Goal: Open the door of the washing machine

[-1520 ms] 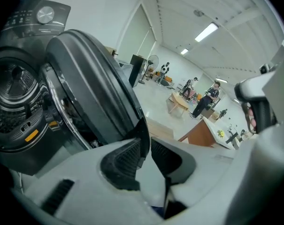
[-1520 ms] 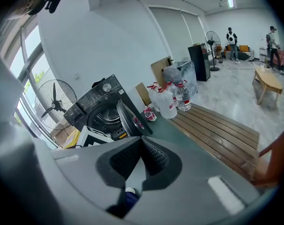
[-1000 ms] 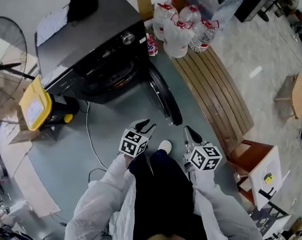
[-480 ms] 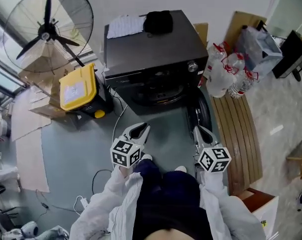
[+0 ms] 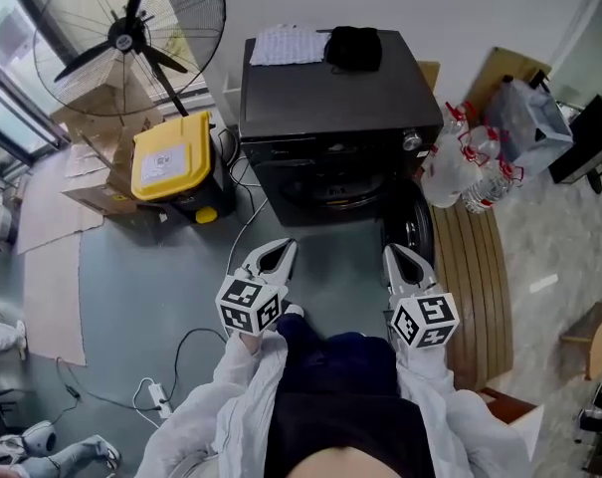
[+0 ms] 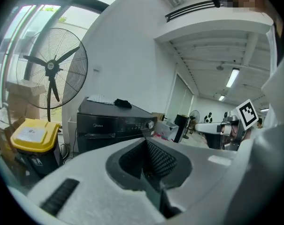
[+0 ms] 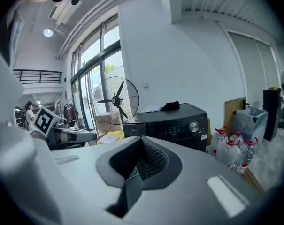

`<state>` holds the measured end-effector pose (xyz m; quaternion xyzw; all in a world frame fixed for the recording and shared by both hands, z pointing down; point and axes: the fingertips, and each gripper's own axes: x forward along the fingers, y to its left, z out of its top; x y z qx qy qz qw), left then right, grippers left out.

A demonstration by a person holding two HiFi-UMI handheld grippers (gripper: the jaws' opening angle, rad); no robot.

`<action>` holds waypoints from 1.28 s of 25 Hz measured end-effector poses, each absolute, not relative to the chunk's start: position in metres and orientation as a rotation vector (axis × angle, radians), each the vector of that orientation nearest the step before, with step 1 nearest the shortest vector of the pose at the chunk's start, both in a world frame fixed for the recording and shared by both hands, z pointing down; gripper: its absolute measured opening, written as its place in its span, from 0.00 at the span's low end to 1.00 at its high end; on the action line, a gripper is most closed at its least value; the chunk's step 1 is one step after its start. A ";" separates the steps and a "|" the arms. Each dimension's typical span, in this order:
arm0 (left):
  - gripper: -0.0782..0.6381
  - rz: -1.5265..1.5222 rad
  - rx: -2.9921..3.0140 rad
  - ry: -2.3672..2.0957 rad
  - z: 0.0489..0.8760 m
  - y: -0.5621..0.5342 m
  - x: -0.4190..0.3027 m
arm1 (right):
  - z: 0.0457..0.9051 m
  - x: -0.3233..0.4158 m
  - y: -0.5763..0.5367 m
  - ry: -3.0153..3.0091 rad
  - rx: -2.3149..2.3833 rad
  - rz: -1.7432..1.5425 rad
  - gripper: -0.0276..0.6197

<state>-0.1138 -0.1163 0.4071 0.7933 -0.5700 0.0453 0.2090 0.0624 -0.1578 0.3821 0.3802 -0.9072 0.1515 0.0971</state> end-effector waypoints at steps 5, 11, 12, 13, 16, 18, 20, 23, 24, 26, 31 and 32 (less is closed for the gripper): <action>0.11 0.106 2.253 -1.543 0.408 -0.116 -0.107 | 0.391 0.061 -0.147 -2.656 1.149 0.485 0.06; 0.11 0.105 2.270 -1.499 0.411 -0.118 -0.098 | 0.391 0.067 -0.143 -2.623 1.182 0.470 0.06; 0.11 0.110 2.275 -1.494 0.412 -0.119 -0.096 | 0.392 0.069 -0.144 -2.617 1.190 0.471 0.06; 0.11 0.114 2.279 -1.489 0.413 -0.120 -0.095 | 0.393 0.071 -0.145 -2.612 1.197 0.474 0.06; 0.11 0.120 2.284 -1.481 0.415 -0.123 -0.093 | 0.396 0.074 -0.146 -2.601 1.206 0.488 0.06; 0.11 0.122 2.280 -1.475 0.418 -0.125 -0.093 | 0.398 0.073 -0.145 -2.600 1.210 0.496 0.06; 0.11 0.129 2.271 -1.468 0.422 -0.127 -0.093 | 0.399 0.073 -0.145 -2.598 1.214 0.500 0.06; 0.11 0.141 2.269 -1.451 0.426 -0.131 -0.089 | 0.402 0.077 -0.144 -2.583 1.236 0.509 0.06; 0.11 0.140 2.272 -1.442 0.426 -0.132 -0.087 | 0.403 0.079 -0.144 -2.575 1.248 0.514 0.06; 0.11 0.137 2.280 -1.426 0.427 -0.134 -0.083 | 0.407 0.084 -0.144 -2.558 1.272 0.525 0.06; 0.11 0.129 2.288 -1.399 0.430 -0.139 -0.076 | 0.410 0.093 -0.145 -2.537 1.302 0.545 0.06; 0.11 0.128 2.287 -1.396 0.431 -0.140 -0.075 | 0.411 0.093 -0.146 -2.535 1.304 0.544 0.06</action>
